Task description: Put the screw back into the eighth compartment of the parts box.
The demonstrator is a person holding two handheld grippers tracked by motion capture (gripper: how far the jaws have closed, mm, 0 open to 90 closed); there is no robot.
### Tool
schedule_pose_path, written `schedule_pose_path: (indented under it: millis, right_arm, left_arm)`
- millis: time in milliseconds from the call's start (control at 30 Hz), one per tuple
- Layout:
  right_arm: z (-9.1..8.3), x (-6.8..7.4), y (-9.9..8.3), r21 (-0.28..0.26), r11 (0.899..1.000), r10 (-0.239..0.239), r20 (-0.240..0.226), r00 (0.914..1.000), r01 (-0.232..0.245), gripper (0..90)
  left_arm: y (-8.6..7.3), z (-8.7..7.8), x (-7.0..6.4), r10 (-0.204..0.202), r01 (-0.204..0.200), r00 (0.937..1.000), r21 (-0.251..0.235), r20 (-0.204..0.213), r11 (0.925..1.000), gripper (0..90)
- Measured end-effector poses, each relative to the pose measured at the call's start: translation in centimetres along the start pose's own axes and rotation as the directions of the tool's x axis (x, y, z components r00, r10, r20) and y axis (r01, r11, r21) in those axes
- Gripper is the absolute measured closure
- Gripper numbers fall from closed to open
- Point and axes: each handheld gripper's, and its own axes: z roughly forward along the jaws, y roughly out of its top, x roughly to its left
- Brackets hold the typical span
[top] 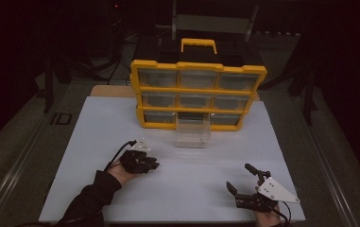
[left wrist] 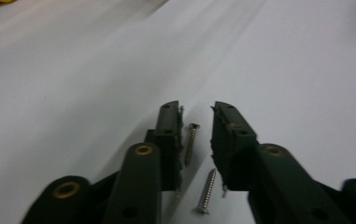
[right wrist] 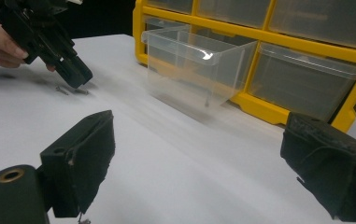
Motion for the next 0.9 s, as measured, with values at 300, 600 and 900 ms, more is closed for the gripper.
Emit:
schedule_pose_path:
  millis: [300, 600, 900]
  right_arm:
    - [-0.06, -0.05, 0.03, -0.003, 1.0, 0.005, 0.005, 1.0, -0.004, 10.2]
    - [-0.07, -0.02, 0.06, -0.005, 1.0, 0.007, 0.002, 1.0, -0.007, 10.2]
    - [-0.07, -0.02, 0.06, -0.006, 1.0, 0.006, 0.001, 1.0, -0.006, 10.2]
  left_arm:
    - [-0.07, 0.72, -0.21, 0.003, -0.003, 1.0, 0.03, 0.006, 0.9995, 78.5]
    - [-0.1, 0.9, -0.28, 0.021, -0.02, 0.9998, 0.049, -0.007, 0.9986, 85.6]
    - [0.29, 0.68, -0.37, 0.013, -0.014, 0.9999, 0.058, 0.009, 0.9982, 86.6]
